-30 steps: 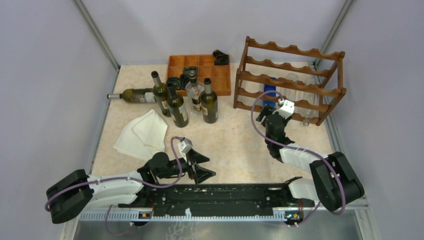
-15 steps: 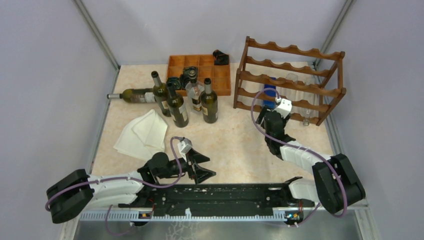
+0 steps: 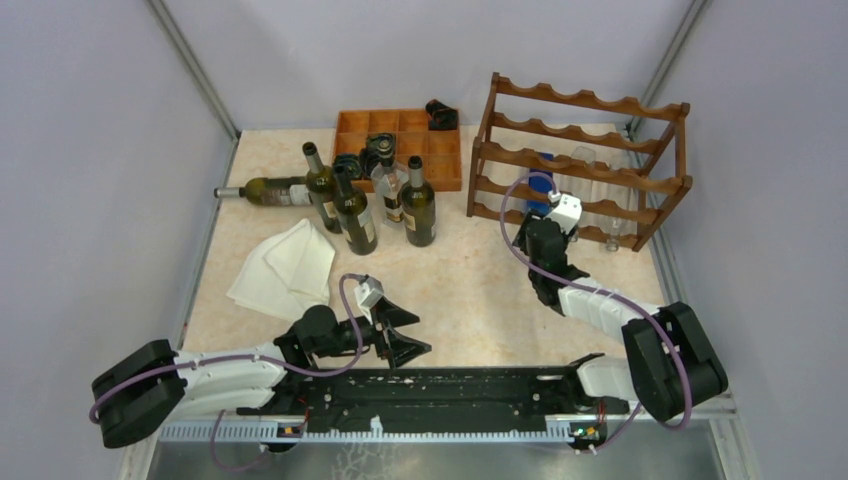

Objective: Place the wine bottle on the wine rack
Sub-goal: Place the wine bottle in the wine rack.

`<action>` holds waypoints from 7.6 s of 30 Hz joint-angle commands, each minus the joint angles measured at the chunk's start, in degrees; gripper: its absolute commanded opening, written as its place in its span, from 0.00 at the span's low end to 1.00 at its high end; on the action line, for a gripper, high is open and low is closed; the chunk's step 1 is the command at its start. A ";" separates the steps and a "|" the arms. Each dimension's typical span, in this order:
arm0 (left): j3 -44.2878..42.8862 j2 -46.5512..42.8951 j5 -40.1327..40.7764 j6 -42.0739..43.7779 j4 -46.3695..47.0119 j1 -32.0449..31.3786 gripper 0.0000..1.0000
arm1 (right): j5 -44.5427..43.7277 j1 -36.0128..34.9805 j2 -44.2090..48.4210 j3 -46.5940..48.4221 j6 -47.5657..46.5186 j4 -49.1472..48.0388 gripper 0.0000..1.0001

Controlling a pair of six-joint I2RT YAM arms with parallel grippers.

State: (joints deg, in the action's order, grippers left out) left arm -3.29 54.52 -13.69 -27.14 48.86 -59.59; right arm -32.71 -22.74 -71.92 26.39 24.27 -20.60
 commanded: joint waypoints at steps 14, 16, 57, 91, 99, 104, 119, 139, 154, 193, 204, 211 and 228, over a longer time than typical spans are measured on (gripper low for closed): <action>0.75 1.85 -1.43 2.32 4.16 0.20 0.98 | 5.76 0.69 -0.92 -1.11 6.45 4.50 0.22; 0.55 2.26 -1.90 2.71 4.56 0.18 0.98 | 5.78 0.54 0.39 -1.85 6.57 4.79 0.21; 0.45 7.64 -6.55 5.60 12.39 0.18 0.98 | -1.60 -1.74 -2.02 5.31 2.01 9.46 0.71; 0.22 8.55 -6.49 5.76 12.35 0.18 0.98 | -4.38 -1.88 -5.90 -13.40 8.85 -32.97 0.00; -0.04 8.99 -6.24 5.87 12.05 0.22 0.98 | -12.76 -5.99 -14.32 -12.73 8.20 -45.42 0.00; -0.28 9.44 -6.30 5.95 11.96 0.19 0.98 | -15.68 -7.13 -16.90 -10.99 9.85 -44.79 0.00; -0.64 9.32 -6.46 6.20 11.33 0.25 0.98 | -21.20 -8.95 -28.89 -13.26 6.75 -75.99 0.00; -1.20 7.43 -6.96 7.18 8.19 0.31 0.98 | -24.63 -9.24 -32.33 -11.62 21.00 -77.97 0.00; -1.08 6.75 -7.04 7.27 7.86 0.27 0.98 | -25.04 -8.98 -36.15 -10.69 36.72 -77.93 0.00; -1.81 8.38 -7.82 7.27 7.86 0.27 0.98 | -32.18 -15.92 -30.31 -1.15 -13.45 -78.00 0.05; -1.77 7.36 -7.94 7.08 6.77 0.27 0.98 | -38.81 -16.06 -35.76 -1.77 -11.83 -78.09 0.33; -2.03 3.38 -8.36 4.89 2.67 0.27 0.98 | -34.35 -17.06 -32.96 -4.99 -11.34 -78.01 0.66; -7.52 -6.50 -4.30 -4.48 -8.86 0.31 0.98 | -8.89 -18.08 10.44 -14.14 -0.38 -22.74 0.98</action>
State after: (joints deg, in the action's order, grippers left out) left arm -7.84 48.95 -19.53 -28.12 42.94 -59.46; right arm -51.03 -40.40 -71.99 11.88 20.40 -64.93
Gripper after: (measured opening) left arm 0.983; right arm 0.974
